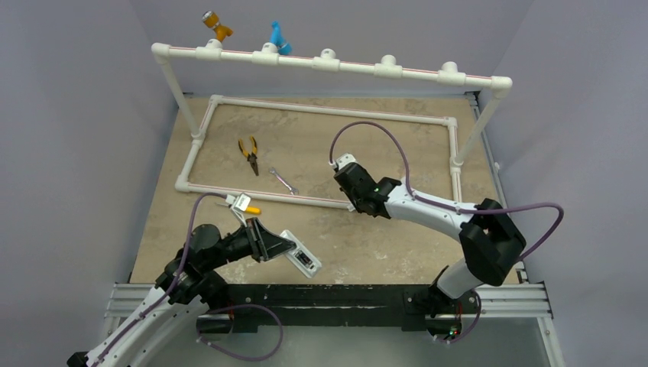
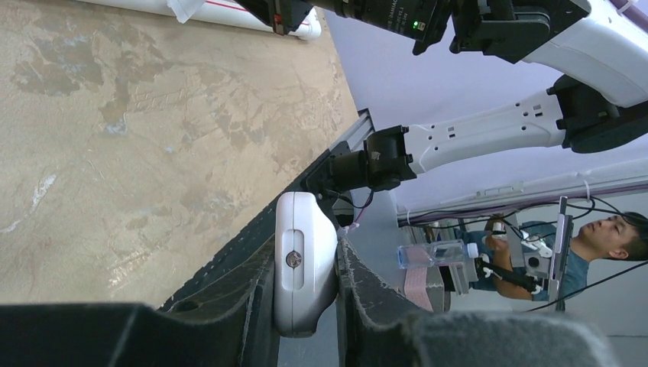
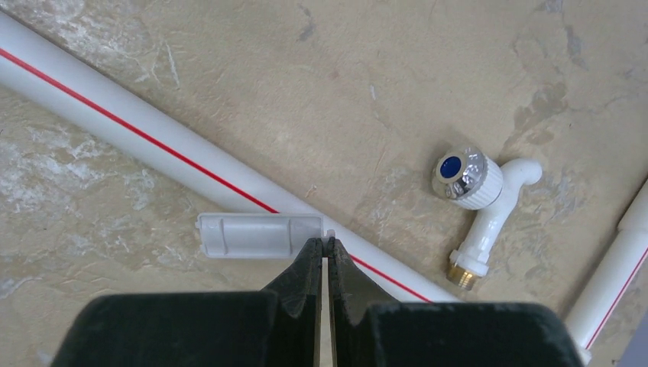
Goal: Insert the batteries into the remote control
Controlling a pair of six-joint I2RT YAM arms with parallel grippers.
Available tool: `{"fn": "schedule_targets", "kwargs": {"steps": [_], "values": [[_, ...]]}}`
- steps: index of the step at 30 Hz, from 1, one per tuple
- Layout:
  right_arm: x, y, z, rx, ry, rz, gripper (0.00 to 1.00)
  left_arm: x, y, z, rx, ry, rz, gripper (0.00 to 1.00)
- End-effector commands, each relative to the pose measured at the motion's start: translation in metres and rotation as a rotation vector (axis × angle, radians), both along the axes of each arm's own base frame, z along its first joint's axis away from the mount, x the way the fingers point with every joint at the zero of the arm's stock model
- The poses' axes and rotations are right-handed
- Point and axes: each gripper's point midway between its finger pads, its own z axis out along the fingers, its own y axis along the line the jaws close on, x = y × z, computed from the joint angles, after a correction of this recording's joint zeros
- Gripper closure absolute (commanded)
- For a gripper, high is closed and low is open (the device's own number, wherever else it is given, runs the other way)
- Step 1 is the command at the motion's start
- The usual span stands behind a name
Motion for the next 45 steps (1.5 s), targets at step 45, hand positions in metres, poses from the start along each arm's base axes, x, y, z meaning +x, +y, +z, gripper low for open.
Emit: {"fn": "schedule_targets", "kwargs": {"steps": [45], "values": [[0.021,0.060,0.001,-0.315,-0.127,0.497,0.94,0.000,0.000,0.019,-0.021,-0.053,-0.006,1.00]]}}
